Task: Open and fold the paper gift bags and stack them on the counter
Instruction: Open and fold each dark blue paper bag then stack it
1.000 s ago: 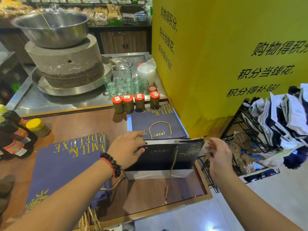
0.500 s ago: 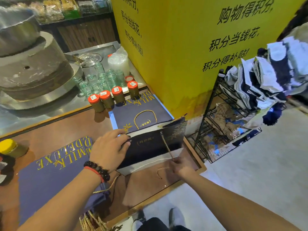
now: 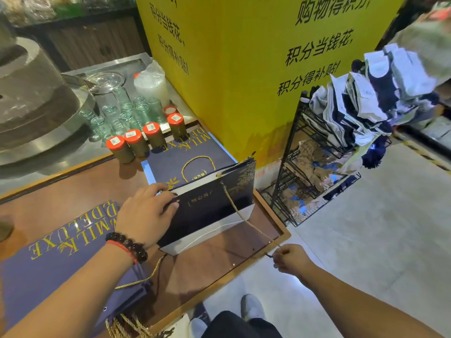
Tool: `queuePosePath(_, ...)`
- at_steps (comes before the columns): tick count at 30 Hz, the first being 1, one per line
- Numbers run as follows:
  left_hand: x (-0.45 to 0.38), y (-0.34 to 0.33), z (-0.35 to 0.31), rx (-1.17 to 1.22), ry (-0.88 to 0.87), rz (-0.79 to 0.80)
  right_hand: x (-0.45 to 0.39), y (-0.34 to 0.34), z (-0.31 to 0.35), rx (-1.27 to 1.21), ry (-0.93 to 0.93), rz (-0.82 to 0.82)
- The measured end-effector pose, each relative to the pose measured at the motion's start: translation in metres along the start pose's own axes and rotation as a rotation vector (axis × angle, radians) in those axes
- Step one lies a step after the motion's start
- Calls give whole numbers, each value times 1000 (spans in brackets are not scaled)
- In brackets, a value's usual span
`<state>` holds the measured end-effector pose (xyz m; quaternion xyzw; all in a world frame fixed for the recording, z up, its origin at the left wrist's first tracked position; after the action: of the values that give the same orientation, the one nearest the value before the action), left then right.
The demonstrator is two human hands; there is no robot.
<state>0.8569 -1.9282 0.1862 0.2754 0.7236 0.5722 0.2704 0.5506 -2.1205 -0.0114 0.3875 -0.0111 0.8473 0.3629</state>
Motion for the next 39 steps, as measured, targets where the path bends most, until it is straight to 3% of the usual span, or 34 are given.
queuePosePath(7, 0, 5, -5, 4, -15, -22, 36, -64, 55, -486, -45, 127)
queuePosePath(14, 10, 13, -10, 112, -7, -92, 89, -117, 136, -685, 156, 314)
queuePosePath(23, 14, 19, -7, 191, 29, -131, 107, -155, 194, -763, 299, 154)
queuePosePath(30, 14, 18, -6, 191, 55, -43, 104, -161, 199, -710, 341, 54)
queuePosePath(39, 16, 20, -8, 187, 46, -42, 101, -163, 198, -687, 347, 7)
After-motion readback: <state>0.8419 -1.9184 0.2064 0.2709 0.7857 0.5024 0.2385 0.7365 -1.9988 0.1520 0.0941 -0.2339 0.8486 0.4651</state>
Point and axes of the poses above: each hand's wrist, its own x-axis away from the middle knuckle, its own y-axis out of the back of the hand, z = x × y, the point moved 5 cm from there along -x, towards the middle knuckle, and after that the axes turned 8 degrees about y, right-handed, at the moved point
